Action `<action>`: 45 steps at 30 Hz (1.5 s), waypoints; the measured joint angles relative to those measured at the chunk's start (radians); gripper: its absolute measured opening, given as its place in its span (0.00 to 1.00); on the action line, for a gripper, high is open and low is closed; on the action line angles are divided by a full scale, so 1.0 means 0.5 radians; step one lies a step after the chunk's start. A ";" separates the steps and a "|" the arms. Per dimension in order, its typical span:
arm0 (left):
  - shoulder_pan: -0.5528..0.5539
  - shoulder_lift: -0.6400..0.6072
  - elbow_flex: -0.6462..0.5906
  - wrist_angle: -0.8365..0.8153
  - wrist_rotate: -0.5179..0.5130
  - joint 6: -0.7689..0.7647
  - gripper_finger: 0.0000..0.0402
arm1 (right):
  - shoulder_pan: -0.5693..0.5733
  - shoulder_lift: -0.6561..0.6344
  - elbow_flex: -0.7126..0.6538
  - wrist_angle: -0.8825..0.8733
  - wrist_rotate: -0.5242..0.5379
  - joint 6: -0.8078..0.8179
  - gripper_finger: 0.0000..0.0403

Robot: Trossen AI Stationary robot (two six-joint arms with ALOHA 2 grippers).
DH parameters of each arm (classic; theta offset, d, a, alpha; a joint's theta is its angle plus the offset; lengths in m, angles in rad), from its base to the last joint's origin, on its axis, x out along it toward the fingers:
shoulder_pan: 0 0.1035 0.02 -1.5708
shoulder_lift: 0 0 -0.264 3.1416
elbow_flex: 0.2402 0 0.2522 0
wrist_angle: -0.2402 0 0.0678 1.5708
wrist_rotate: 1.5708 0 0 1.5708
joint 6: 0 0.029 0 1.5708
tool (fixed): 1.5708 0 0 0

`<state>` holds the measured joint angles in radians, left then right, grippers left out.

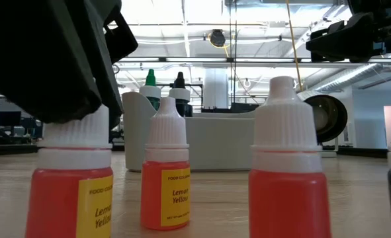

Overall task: Pick & Place food coloring
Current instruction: Put the small orange food coloring bottle into the gray bin

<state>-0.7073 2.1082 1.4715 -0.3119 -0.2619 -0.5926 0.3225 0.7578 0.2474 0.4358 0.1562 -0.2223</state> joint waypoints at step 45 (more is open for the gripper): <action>0.809 -0.272 0.595 -0.589 -0.072 0.935 0.13 | 0.000 0.000 0.000 -0.003 -0.001 0.002 0.00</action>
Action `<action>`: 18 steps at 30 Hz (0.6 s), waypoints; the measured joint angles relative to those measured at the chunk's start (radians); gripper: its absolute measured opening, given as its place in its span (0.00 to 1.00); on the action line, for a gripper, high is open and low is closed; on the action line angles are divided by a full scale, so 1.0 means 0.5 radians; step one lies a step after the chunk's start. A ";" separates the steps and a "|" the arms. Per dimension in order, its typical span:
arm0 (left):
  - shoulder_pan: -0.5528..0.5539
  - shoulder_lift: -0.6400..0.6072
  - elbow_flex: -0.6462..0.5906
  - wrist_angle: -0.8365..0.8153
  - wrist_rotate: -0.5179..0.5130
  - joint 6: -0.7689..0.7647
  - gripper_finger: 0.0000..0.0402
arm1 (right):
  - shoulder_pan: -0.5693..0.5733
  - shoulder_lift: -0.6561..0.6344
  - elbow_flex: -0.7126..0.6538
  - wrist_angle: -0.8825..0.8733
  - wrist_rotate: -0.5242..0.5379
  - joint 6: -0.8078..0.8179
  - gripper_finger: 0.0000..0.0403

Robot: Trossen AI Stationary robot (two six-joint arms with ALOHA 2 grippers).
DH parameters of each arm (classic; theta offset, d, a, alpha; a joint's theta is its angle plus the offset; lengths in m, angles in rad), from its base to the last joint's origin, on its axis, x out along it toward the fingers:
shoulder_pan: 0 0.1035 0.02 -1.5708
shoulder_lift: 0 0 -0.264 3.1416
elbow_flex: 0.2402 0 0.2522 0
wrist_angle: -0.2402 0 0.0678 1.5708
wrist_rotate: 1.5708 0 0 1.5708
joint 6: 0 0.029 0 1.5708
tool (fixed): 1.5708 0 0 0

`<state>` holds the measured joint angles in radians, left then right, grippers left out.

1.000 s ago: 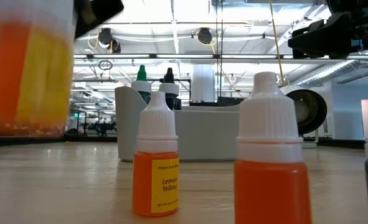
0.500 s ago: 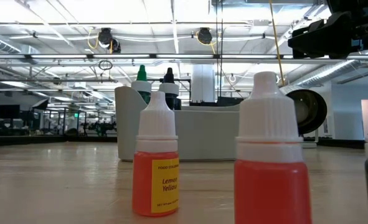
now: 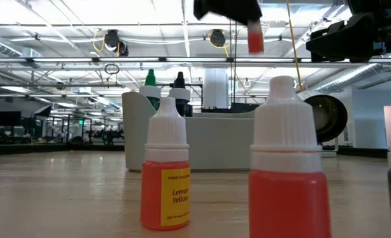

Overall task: Pick & Place food coloring
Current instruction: Put the small orange food coloring bottle into the gray bin

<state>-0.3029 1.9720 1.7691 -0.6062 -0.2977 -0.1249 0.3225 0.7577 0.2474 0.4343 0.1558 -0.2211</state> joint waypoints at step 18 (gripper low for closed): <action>0.149 0.231 -0.010 -0.065 0.143 0.082 0.12 | 0.000 0.000 0.000 -0.004 0.000 -0.001 0.00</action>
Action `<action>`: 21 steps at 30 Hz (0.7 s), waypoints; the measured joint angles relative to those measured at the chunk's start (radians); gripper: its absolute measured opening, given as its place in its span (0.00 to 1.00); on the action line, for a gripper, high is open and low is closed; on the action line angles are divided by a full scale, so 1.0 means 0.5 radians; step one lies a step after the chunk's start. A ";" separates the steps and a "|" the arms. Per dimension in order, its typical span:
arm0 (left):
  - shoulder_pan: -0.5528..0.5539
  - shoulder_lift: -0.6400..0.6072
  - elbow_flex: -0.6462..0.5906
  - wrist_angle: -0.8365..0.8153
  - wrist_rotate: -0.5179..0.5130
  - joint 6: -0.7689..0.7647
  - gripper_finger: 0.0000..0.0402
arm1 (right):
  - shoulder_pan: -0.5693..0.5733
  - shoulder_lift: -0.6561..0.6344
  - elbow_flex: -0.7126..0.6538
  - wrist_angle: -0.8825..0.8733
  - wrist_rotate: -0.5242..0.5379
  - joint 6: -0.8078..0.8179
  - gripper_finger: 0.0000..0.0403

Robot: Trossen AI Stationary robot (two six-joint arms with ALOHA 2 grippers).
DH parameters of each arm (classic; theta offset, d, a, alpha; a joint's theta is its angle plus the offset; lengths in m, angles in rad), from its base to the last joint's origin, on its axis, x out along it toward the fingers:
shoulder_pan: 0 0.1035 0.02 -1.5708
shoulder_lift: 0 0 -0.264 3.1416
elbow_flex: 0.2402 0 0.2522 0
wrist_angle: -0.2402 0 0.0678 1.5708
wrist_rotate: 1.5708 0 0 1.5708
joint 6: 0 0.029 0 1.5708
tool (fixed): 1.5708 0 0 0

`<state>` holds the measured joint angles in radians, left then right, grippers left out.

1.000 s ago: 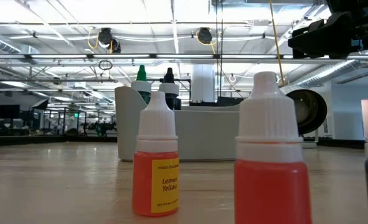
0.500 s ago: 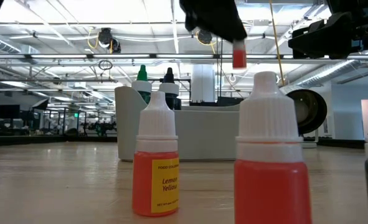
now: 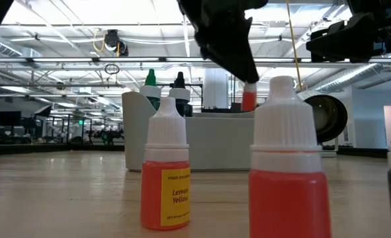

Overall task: Pick & Place food coloring
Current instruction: Put the small orange food coloring bottle into the gray bin

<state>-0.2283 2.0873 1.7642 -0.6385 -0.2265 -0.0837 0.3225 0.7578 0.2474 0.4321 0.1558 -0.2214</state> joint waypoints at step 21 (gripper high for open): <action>0.133 0.040 -0.113 -0.014 0.158 0.474 0.14 | 0.000 0.000 0.000 0.009 -0.001 0.000 0.00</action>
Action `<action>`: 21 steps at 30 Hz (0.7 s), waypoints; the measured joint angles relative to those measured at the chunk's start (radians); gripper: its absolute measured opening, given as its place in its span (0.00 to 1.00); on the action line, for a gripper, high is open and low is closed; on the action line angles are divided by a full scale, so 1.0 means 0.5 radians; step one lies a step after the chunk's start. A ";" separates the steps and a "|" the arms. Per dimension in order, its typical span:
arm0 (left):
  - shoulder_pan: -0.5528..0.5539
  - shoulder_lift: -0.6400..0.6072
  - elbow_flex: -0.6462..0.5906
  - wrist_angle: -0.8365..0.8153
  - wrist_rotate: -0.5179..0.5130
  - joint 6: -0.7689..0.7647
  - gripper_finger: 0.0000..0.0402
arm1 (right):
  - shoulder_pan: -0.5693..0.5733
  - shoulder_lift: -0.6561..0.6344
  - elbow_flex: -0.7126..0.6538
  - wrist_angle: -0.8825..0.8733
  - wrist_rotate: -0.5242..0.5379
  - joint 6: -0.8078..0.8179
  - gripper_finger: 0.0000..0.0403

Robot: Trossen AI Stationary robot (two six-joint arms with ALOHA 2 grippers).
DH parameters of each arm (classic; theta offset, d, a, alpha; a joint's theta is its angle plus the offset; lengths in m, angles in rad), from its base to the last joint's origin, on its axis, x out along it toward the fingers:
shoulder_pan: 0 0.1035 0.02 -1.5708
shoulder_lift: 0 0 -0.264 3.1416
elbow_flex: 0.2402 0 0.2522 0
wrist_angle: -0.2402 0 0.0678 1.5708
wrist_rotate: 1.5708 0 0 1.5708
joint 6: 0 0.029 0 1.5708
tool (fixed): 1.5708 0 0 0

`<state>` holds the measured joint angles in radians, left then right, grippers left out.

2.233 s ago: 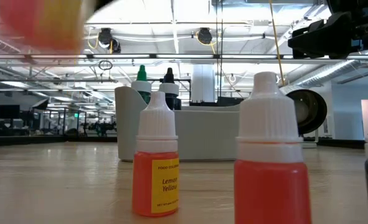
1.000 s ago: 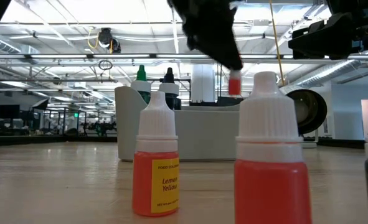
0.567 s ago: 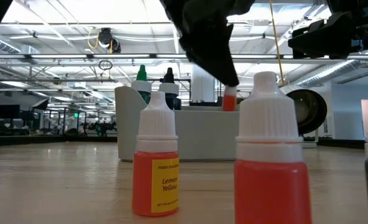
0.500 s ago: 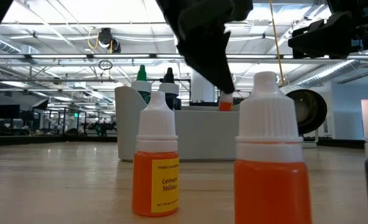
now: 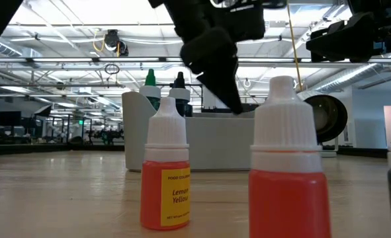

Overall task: Pick & Place food coloring
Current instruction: Put the small orange food coloring bottle into the gray bin

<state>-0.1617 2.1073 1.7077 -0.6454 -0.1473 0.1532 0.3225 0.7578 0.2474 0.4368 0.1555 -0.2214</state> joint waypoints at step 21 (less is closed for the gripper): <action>0.075 0.000 -0.202 0.173 0.244 0.333 0.12 | 0.000 0.000 0.000 -0.001 0.000 -0.014 0.00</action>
<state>-0.1241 2.1075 1.6066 -0.5587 -0.0254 0.3195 0.3225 0.7577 0.2474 0.4363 0.1555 -0.2283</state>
